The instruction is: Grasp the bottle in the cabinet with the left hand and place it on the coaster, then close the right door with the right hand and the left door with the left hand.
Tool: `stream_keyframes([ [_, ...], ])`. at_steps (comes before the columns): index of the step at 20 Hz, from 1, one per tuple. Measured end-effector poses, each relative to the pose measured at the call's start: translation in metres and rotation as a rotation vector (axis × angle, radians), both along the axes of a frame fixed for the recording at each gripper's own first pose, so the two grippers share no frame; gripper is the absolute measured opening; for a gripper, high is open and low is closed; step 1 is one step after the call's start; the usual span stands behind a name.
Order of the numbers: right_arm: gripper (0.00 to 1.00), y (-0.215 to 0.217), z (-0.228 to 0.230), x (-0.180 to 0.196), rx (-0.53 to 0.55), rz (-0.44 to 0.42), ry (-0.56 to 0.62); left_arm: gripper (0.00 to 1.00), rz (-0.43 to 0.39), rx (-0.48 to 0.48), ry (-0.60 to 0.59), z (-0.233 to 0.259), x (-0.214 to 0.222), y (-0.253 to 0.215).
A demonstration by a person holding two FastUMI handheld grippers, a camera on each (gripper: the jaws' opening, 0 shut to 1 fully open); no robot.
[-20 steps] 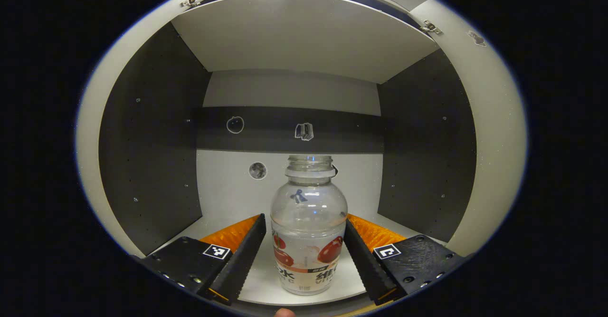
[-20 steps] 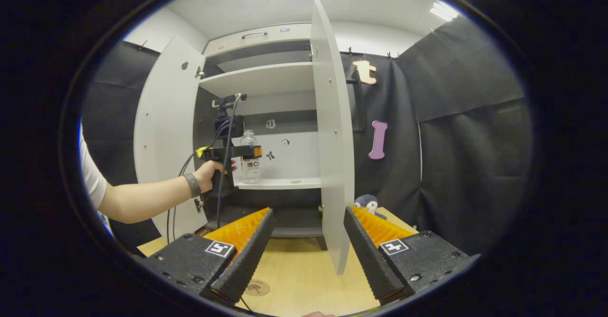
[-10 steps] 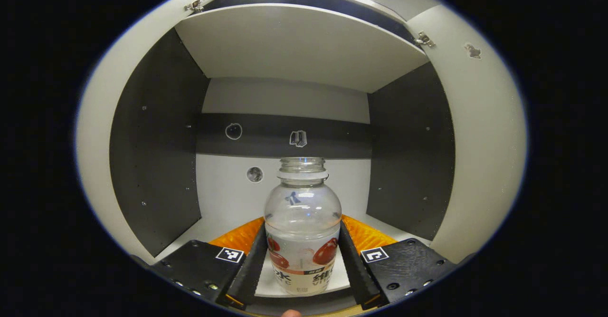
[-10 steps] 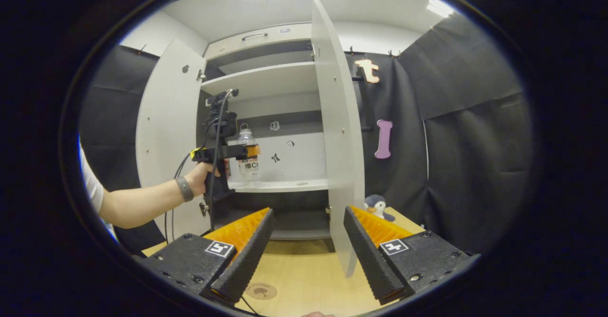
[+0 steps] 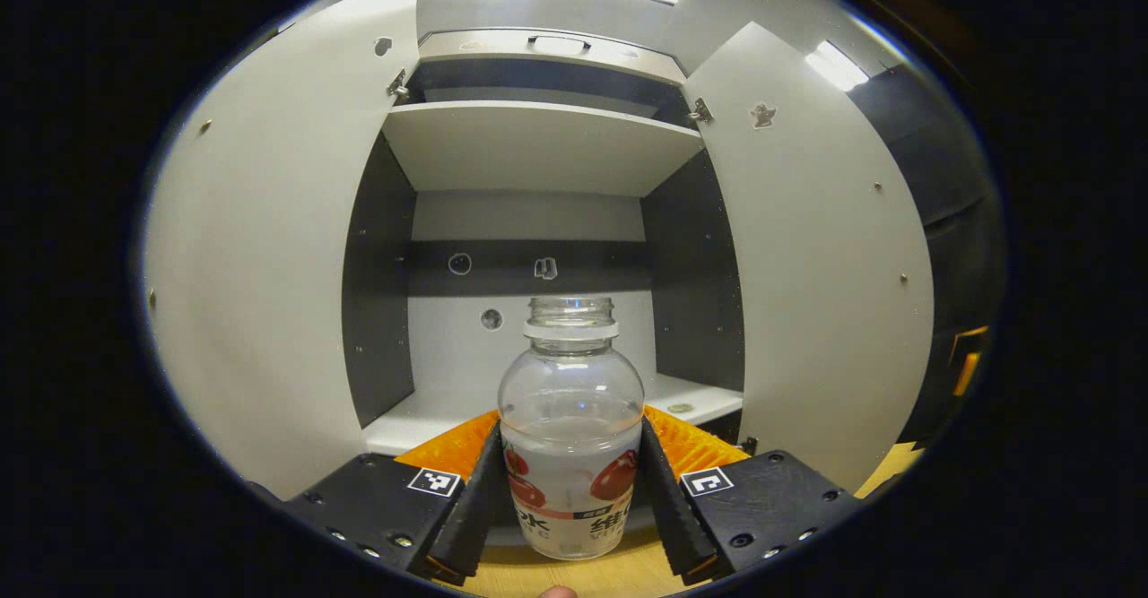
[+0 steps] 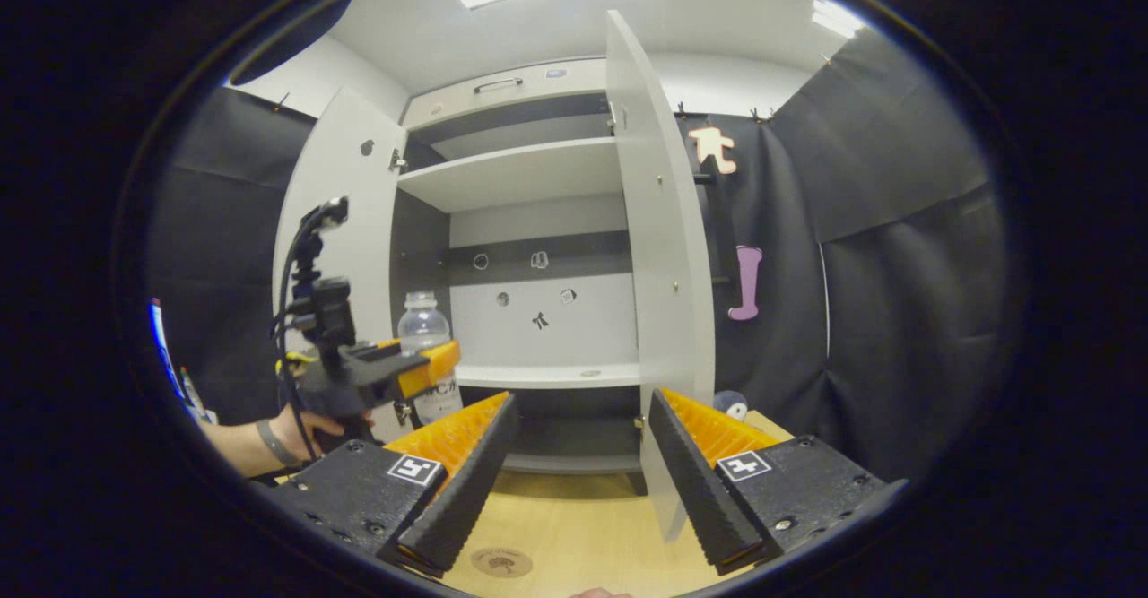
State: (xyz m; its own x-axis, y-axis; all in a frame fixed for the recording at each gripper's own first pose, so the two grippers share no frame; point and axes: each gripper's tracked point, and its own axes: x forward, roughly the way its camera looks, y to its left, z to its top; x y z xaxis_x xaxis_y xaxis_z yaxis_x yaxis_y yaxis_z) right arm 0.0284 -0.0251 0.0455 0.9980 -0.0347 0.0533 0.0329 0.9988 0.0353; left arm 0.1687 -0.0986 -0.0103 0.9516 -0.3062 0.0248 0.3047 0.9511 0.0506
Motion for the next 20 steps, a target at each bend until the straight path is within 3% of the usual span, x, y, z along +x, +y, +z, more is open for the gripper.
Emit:
stream_keyframes([
  [6,0.97,0.002,-0.004,-0.014,-0.010,0.011,0.034,0.74,0.000,-0.051,0.072,-0.114,-0.075,-0.026],
  [9,0.97,-0.002,-0.012,-0.023,-0.045,-0.016,0.072,0.74,0.023,0.002,0.070,-0.160,-0.098,-0.038],
  [20,0.97,-0.001,-0.029,-0.041,-0.079,-0.045,0.163,0.74,0.109,-0.038,0.120,-0.229,-0.108,-0.041],
])
